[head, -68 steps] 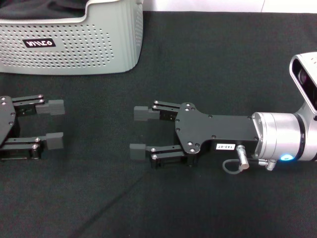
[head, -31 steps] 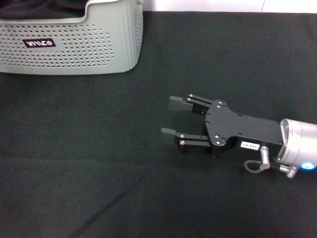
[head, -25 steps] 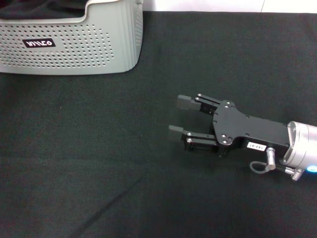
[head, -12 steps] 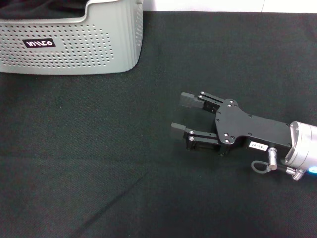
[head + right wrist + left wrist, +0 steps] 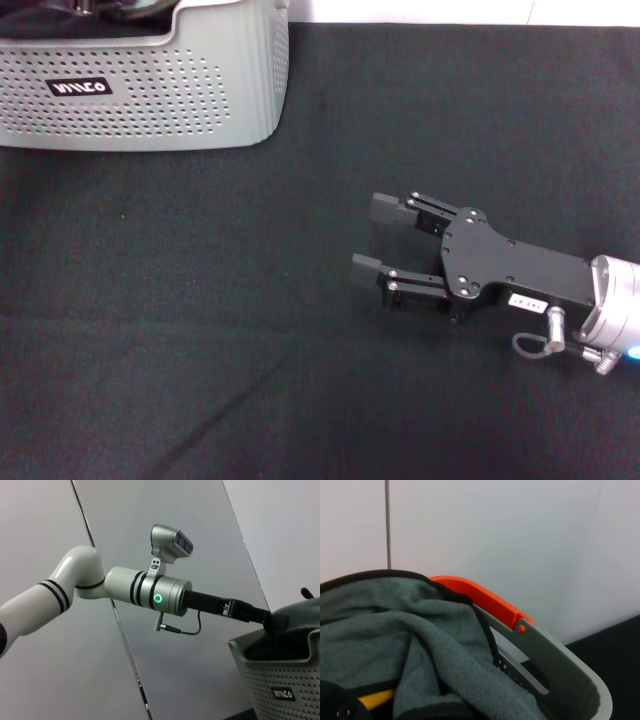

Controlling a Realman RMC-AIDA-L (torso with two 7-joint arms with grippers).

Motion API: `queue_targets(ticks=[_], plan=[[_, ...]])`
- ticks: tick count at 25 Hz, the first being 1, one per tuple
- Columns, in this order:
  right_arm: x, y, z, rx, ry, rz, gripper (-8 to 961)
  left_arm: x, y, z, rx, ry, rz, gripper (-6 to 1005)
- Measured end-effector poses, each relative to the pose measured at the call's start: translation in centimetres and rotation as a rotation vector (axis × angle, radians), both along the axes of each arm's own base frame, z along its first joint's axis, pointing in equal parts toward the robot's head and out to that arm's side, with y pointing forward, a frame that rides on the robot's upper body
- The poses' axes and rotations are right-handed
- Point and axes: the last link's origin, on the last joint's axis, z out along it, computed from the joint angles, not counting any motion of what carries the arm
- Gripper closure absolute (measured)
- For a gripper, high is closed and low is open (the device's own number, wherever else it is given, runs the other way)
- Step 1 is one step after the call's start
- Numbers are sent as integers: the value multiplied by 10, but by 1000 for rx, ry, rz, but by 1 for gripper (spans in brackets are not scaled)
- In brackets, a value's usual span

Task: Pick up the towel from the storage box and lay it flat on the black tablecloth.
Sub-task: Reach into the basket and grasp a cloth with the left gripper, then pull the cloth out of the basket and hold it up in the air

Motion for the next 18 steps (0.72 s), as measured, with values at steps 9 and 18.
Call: queue_targets(ticks=[9, 18], plan=[[2, -2, 1, 4, 6, -6, 177, 17, -7, 22, 70, -31, -88, 961], [-1, 0, 12, 69, 57, 29, 182, 56, -52, 75, 232, -293, -420, 963]])
